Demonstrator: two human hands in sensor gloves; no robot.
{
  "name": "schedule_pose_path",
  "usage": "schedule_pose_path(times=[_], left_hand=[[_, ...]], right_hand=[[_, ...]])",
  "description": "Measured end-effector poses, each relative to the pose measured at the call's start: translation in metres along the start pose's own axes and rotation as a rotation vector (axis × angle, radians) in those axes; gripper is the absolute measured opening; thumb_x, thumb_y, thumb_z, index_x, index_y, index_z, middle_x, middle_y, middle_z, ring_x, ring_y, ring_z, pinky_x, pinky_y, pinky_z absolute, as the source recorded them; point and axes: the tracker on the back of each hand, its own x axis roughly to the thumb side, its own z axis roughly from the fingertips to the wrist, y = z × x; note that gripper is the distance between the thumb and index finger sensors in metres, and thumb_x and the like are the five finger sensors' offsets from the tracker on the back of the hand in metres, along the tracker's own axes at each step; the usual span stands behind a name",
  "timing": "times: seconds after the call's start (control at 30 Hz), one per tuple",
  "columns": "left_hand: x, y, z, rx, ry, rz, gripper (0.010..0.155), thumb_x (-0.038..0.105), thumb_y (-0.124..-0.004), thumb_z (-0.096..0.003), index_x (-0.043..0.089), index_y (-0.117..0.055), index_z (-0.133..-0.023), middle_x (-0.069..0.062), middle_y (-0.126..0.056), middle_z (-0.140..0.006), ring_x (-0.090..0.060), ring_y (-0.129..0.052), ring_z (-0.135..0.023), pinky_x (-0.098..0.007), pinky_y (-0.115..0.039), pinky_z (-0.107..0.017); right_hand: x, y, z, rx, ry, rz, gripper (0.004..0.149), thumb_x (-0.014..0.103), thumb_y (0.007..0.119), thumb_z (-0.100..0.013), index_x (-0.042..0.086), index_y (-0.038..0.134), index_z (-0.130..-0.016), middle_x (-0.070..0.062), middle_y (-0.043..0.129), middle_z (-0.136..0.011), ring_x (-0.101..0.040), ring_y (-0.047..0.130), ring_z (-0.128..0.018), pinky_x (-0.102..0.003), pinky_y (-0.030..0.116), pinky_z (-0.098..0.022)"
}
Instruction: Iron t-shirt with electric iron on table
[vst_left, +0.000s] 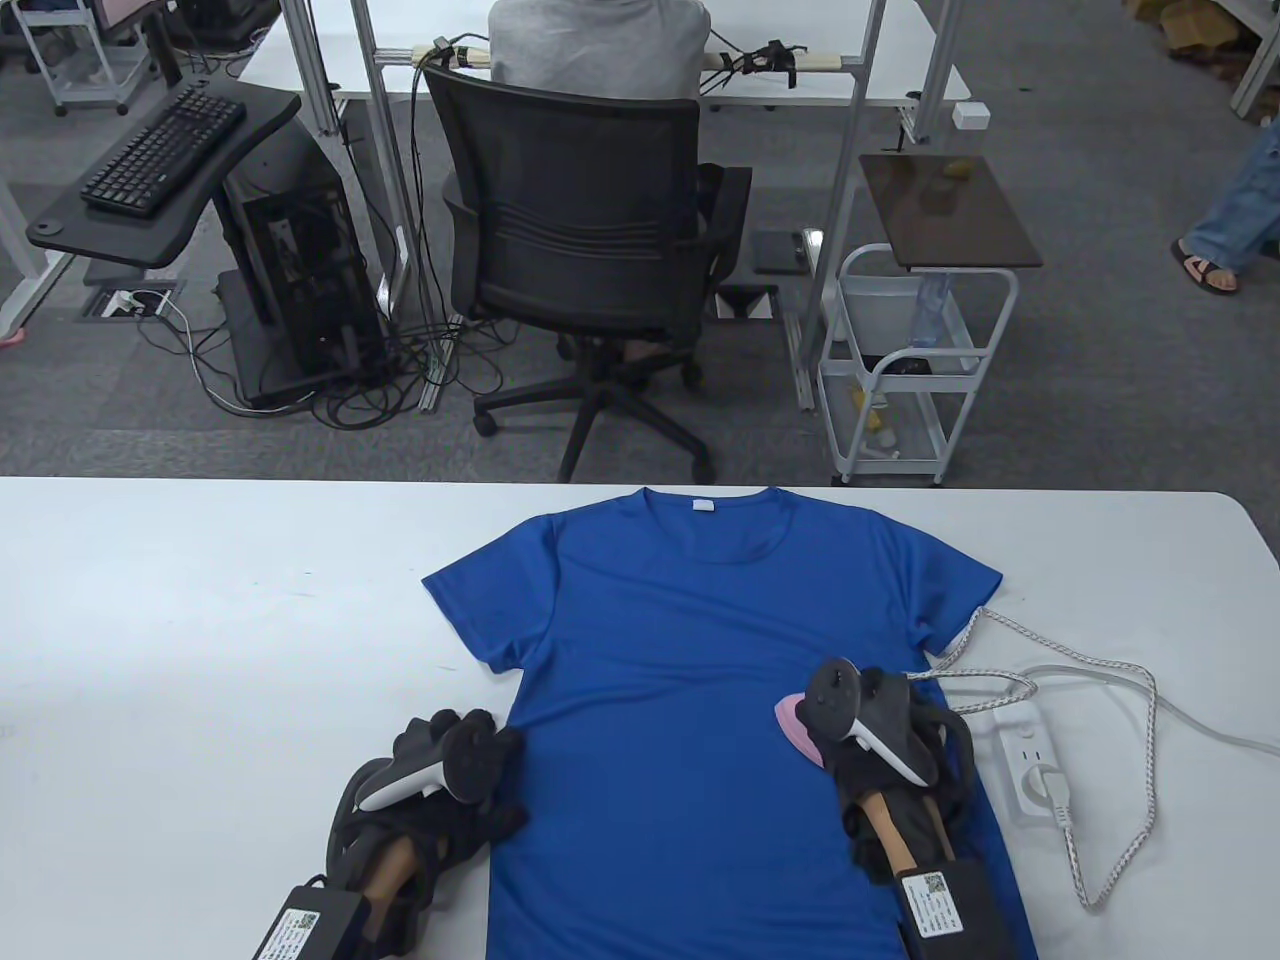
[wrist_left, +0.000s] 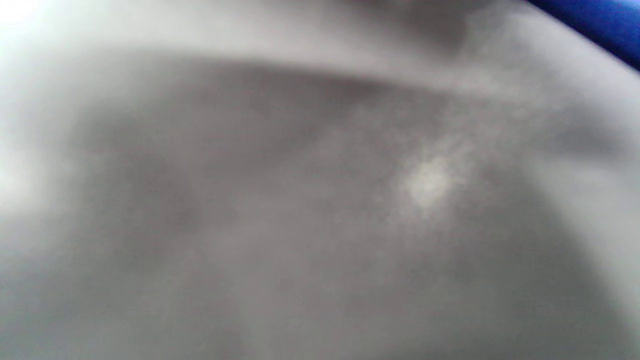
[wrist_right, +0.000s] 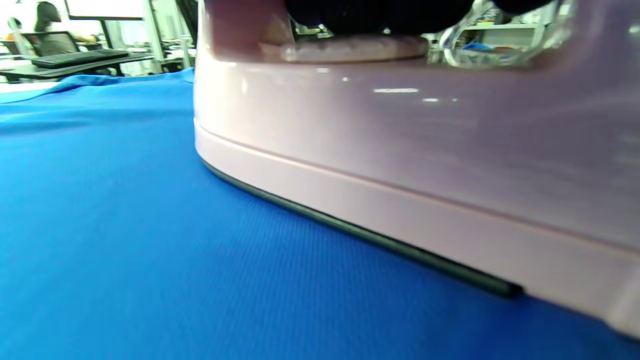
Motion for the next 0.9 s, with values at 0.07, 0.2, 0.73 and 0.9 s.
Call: schedule_pose_path(times=[0.07, 0.2, 0.73, 0.9], left_hand=[[0.0, 0.0, 0.0, 0.0, 0.0, 0.001, 0.08, 0.063, -0.047, -0.047, 0.037, 0.001, -0.106, -0.003, 0.011, -0.11, -0.04, 0.01, -0.102, -0.065, -0.005, -0.068], [0.0, 0.0, 0.0, 0.002, 0.004, -0.001, 0.08, 0.063, -0.047, -0.047, 0.036, 0.001, -0.106, -0.003, 0.011, -0.11, -0.04, 0.01, -0.102, -0.065, -0.006, -0.069], [0.001, 0.0, 0.0, 0.009, 0.003, -0.003, 0.08, 0.062, -0.048, -0.0471, 0.036, -0.001, -0.106, -0.004, 0.009, -0.111, -0.041, 0.008, -0.102, -0.065, -0.008, -0.069], [0.001, 0.0, 0.0, 0.005, 0.003, 0.006, 0.08, 0.062, -0.048, -0.0473, 0.036, -0.001, -0.106, -0.004, 0.01, -0.111, -0.04, 0.009, -0.102, -0.064, -0.007, -0.068]], right_hand=[[-0.002, 0.0, 0.008, 0.015, -0.028, -0.004, 0.066, 0.051, 0.057, -0.045, 0.015, 0.053, -0.101, -0.014, 0.073, -0.081, -0.039, 0.078, -0.063, -0.062, 0.063, -0.057], [-0.007, 0.001, 0.019, 0.021, -0.054, -0.007, 0.066, 0.051, 0.057, -0.045, 0.016, 0.053, -0.101, -0.014, 0.074, -0.081, -0.039, 0.077, -0.063, -0.062, 0.063, -0.057], [-0.019, -0.003, -0.021, 0.004, 0.186, -0.024, 0.067, 0.05, 0.057, -0.044, 0.015, 0.054, -0.1, -0.014, 0.074, -0.081, -0.039, 0.078, -0.062, -0.062, 0.063, -0.058], [-0.023, -0.004, -0.032, -0.009, 0.233, -0.016, 0.067, 0.051, 0.057, -0.044, 0.016, 0.054, -0.1, -0.014, 0.075, -0.08, -0.038, 0.079, -0.061, -0.062, 0.064, -0.057]])
